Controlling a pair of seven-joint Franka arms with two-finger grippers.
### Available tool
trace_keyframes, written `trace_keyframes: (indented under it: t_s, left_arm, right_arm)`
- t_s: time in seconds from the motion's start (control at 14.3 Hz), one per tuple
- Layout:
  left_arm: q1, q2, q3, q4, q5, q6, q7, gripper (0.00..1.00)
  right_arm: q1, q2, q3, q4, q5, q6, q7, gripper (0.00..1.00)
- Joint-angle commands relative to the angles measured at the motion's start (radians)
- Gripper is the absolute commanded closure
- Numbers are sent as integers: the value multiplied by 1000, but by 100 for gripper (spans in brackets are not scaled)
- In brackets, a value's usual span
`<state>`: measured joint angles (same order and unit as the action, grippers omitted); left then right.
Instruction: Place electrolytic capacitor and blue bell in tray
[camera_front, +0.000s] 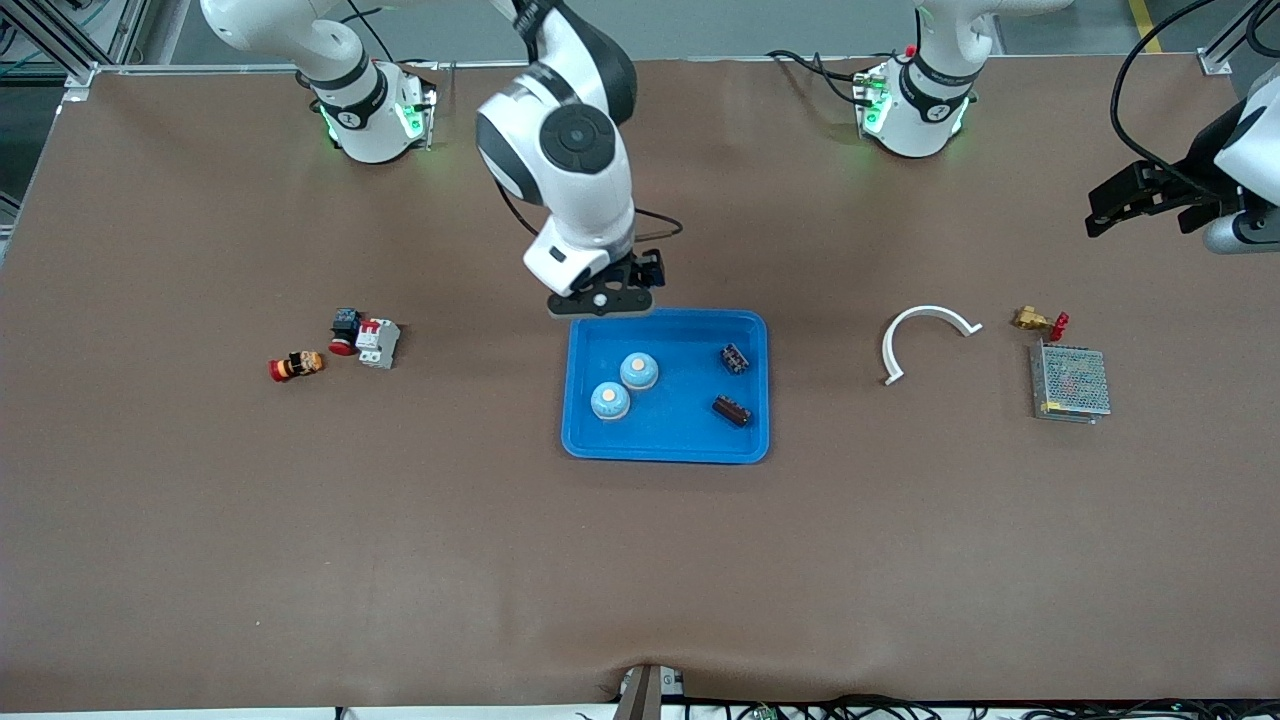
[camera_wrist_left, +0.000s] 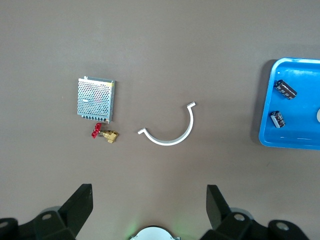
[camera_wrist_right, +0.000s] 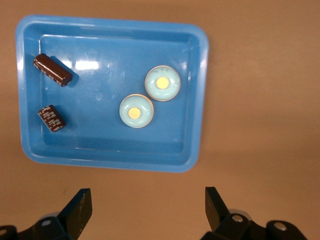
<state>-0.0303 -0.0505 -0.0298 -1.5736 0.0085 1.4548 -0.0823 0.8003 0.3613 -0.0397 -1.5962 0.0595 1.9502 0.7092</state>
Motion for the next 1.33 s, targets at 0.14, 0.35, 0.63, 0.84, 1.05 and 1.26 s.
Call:
trace_keyframes:
  t_s: [0.14, 0.35, 0.63, 0.84, 1.05, 1.26]
  left_arm:
    - [-10, 6, 5, 14, 2, 2, 3, 0]
    - [-10, 6, 5, 14, 2, 2, 3, 0]
    - [-10, 6, 5, 14, 2, 2, 3, 0]
    - [-11, 6, 5, 14, 4, 2, 3, 0]
    - [-11, 6, 5, 14, 2, 7, 4, 0]
    - [-11, 6, 5, 14, 2, 7, 3, 0]
  right_arm:
    - [-68, -287, 7, -189, -13, -57, -75, 0]
    - [-139, -393, 6, -231, -13, -153, -160, 0]
    - [-295, -490, 6, -229, -13, -290, -333, 0]
    - [-435, -518, 6, -229, -13, -324, -474, 0]
    - [-576, -524, 6, -226, -13, -332, -591, 0]
    - [-651, -521, 6, -225, -24, -321, -600, 0]
